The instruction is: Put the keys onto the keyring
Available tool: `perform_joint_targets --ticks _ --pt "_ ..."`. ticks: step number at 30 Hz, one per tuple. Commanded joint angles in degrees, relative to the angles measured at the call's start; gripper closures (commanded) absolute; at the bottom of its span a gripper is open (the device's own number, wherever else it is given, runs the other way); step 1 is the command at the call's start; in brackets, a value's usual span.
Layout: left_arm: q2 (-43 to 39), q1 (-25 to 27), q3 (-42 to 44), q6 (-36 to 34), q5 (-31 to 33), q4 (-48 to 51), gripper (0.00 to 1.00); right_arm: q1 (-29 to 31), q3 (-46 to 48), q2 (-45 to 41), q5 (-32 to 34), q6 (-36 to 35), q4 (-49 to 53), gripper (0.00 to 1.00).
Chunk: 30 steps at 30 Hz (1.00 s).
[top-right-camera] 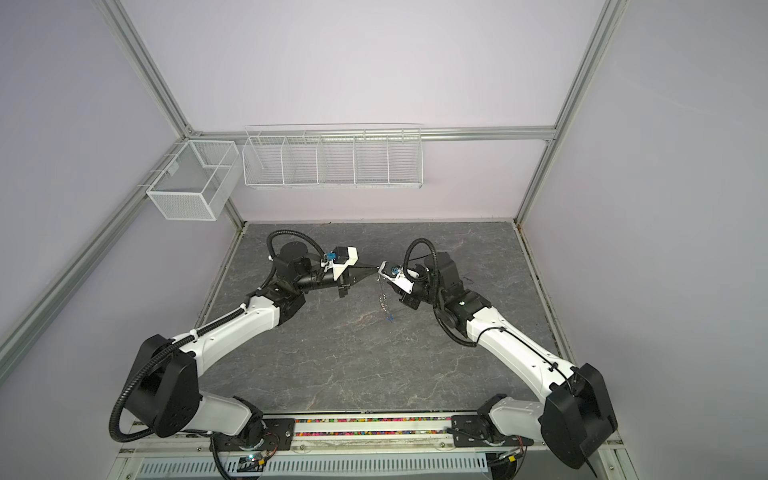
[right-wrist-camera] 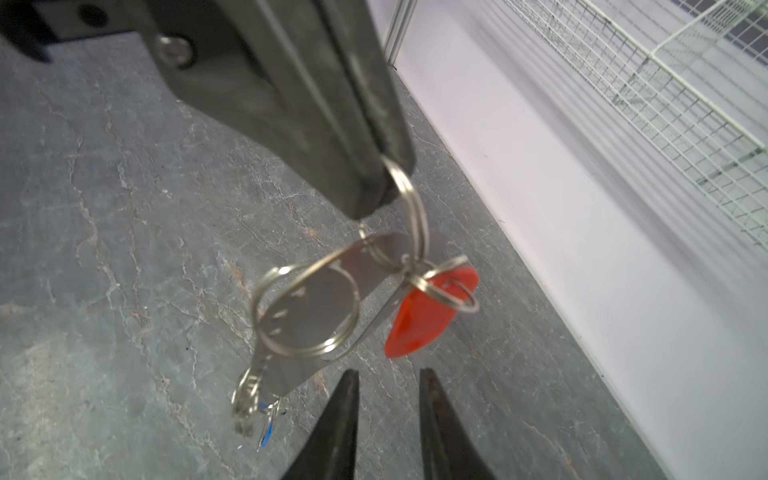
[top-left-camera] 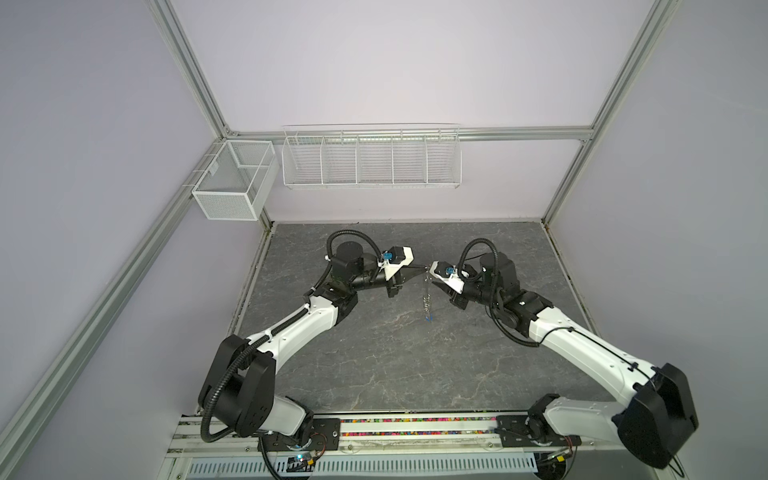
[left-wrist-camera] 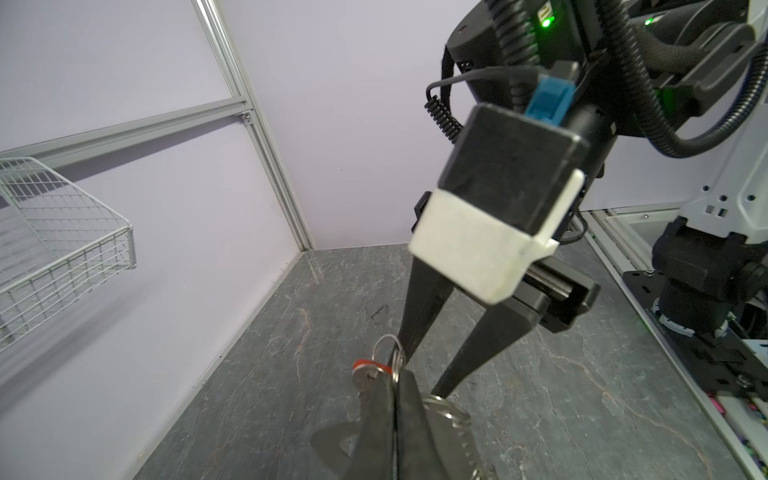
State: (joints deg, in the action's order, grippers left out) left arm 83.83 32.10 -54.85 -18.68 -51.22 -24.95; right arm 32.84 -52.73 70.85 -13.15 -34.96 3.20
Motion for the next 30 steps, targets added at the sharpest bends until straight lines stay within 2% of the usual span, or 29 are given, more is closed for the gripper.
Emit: perform_joint_targets --ticks 1,10,13,23,30 --pt "1.17 -0.41 -2.05 2.36 -5.16 -1.44 1.00 -0.97 0.25 -4.30 -2.12 -6.75 1.46 0.67" --pt "2.17 -0.52 -4.10 1.49 -7.00 1.54 1.00 -1.56 -3.91 -5.18 -6.39 -16.85 7.30 0.70" --pt "2.47 -0.47 -4.82 1.38 -7.57 2.47 1.00 -1.20 -5.10 -4.08 -5.81 -19.06 8.13 0.72" --pt "2.82 -0.53 -5.53 0.77 -7.51 4.45 1.00 -0.86 -5.70 -3.17 -2.19 -18.48 3.84 0.73" --pt "3.17 -0.46 -5.88 0.78 -6.97 4.73 1.00 -0.03 -5.87 -3.78 -2.80 -19.64 2.88 0.72"
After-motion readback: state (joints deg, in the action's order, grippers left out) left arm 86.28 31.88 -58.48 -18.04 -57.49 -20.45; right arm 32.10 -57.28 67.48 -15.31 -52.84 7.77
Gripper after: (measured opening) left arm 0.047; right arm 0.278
